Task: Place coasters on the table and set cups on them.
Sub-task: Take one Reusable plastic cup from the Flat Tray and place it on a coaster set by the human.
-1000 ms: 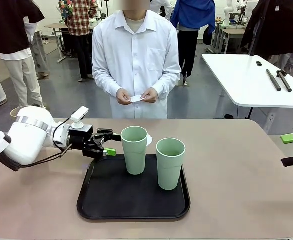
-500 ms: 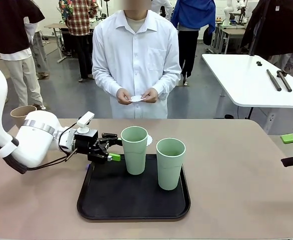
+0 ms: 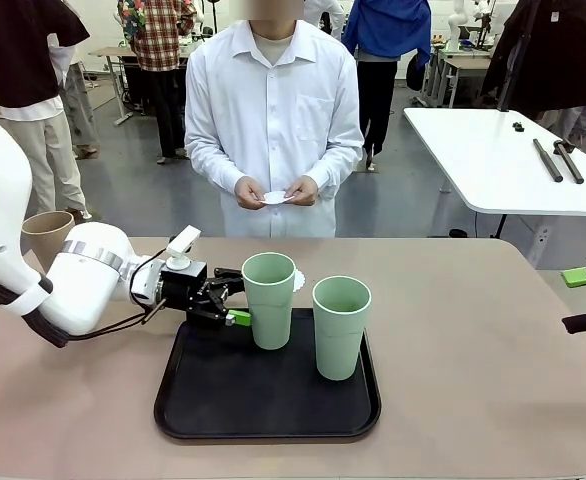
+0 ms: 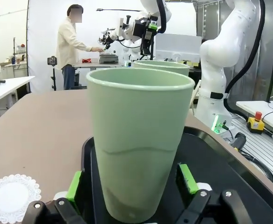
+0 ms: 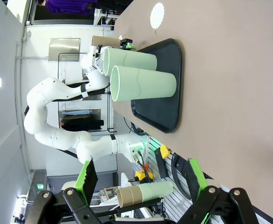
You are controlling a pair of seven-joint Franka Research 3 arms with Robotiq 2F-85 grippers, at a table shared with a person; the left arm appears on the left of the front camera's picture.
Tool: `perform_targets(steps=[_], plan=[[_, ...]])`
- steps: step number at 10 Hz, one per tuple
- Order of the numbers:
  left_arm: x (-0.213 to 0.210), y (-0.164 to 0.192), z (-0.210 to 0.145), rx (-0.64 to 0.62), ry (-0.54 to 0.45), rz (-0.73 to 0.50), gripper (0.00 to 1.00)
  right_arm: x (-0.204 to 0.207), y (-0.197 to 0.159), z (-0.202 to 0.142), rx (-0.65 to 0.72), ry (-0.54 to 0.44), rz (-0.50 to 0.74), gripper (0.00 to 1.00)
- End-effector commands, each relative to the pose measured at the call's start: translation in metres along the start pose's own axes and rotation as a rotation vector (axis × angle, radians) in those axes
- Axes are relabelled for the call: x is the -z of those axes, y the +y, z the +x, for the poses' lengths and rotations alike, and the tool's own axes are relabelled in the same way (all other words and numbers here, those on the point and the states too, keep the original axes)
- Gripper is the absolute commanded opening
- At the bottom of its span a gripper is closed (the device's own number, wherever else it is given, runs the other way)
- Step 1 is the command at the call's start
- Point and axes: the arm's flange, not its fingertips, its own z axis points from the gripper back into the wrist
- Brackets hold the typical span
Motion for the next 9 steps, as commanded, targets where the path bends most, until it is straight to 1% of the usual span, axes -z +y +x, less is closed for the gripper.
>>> perform_targets(steps=[1, 3, 4, 7, 9], plan=[[0.009, 0.003, -0.004, 0.009, -0.001, -0.008, 1.00, 0.000, 0.000, 0.001, -0.005, -0.001, 0.017, 1.00], [0.016, 0.005, -0.011, 0.015, 0.021, -0.005, 1.00, 0.000, 0.000, 0.001, -0.005, -0.001, 0.017, 1.00], [0.020, 0.010, -0.015, 0.021, 0.022, 0.016, 1.00, 0.000, 0.000, 0.001, -0.005, -0.001, 0.017, 1.00], [0.033, 0.017, -0.025, 0.042, 0.030, 0.023, 1.00, 0.000, 0.000, 0.001, -0.005, -0.001, 0.017, 1.00], [0.036, 0.015, -0.025, 0.042, 0.007, 0.003, 1.00, 0.000, 0.000, 0.001, -0.005, -0.001, 0.017, 1.00]])
